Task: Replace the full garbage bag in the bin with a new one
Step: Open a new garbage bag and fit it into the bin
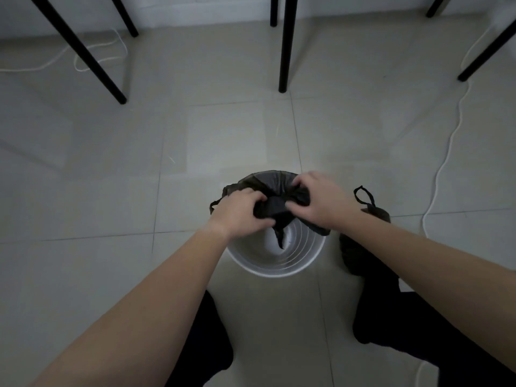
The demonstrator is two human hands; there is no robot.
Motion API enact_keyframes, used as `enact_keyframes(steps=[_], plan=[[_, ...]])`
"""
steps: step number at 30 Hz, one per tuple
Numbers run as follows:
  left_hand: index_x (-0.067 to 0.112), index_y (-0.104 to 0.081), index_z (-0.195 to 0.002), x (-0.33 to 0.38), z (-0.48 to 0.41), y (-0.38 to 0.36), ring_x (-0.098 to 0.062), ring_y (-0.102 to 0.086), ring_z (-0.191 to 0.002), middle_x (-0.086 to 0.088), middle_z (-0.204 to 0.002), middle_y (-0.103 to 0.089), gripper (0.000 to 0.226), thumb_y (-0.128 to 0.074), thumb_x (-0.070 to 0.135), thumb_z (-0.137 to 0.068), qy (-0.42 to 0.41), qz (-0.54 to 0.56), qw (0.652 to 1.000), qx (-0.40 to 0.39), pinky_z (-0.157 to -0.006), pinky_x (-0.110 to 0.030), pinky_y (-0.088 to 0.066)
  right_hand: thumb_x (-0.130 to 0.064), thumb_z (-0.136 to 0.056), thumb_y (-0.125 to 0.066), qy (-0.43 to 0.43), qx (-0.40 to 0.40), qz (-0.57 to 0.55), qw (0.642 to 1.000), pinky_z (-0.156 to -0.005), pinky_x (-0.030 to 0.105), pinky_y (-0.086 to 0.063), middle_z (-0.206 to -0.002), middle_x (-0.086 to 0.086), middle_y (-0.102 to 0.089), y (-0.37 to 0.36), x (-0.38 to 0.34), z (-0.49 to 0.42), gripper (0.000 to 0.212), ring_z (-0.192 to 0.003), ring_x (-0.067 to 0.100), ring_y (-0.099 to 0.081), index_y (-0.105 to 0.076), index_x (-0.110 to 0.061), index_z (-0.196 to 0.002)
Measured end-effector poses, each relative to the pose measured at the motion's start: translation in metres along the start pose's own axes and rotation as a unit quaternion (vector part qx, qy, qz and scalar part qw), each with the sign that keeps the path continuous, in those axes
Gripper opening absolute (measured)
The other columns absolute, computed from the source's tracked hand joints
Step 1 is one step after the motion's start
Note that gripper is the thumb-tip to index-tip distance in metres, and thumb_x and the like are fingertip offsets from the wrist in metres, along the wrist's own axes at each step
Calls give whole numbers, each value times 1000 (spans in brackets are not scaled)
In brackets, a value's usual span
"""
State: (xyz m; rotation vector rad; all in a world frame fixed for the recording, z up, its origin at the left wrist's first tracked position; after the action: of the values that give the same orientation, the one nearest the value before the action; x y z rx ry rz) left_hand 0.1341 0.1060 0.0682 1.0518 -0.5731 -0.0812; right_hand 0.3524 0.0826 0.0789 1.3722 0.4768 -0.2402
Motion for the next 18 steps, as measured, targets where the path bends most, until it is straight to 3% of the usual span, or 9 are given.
enact_keyframes(steps=[3,6,8,12,18], plan=[[30,-57,-141,-2,25,-16,-27,-56,-127,2,-139,-57,59,-73,45,-87,-6,-102,994,24,-104,-45,-48,-60,-81,-60,32,-80,131,988,-87,41,-50,-114,-3,-62,-20,-15,27,52,-104,23,-59,-49,-27,-120],[27,-59,-137,-15,45,-22,-28,-53,-125,1,-137,-55,44,-66,20,-94,-9,-131,990,56,-99,-43,-48,-24,-92,-60,11,-98,193,976,-85,39,-46,-114,2,-65,-33,-3,42,27,-107,27,-60,-54,-20,-117],[24,-66,-129,-22,55,-21,-27,-53,-119,0,-132,-56,34,-63,15,-97,-17,-127,989,77,-94,-41,-49,-12,-93,-55,-10,-117,193,974,-79,36,-47,-107,1,-66,-32,4,46,18,-104,27,-59,-59,-20,-109],[15,-76,-116,-26,68,-22,-32,-58,-105,-7,-114,-60,23,-64,11,-96,-56,-110,989,75,-87,-45,-50,-10,-91,-53,-2,-123,182,976,-74,34,-48,-97,-2,-68,-23,13,53,19,-97,25,-58,-64,-21,-101],[21,-73,-113,-28,90,-31,-28,-64,-108,-2,-110,-68,21,-61,17,-97,-68,-70,995,-8,-84,-38,-53,-20,-89,-56,35,-162,141,976,-84,34,-45,-91,-4,-67,-18,8,77,9,-88,24,-64,-63,-24,-93]])
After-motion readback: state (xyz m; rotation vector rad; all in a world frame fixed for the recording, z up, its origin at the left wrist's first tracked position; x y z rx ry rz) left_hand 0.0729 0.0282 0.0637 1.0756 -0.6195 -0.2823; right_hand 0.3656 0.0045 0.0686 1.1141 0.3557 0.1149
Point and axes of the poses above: each hand's wrist, its own z-axis away from the middle knuckle, its own y-axis out of the back of the hand, x = y × z, the point moved 4 cm from there along -z, towards the middle knuckle
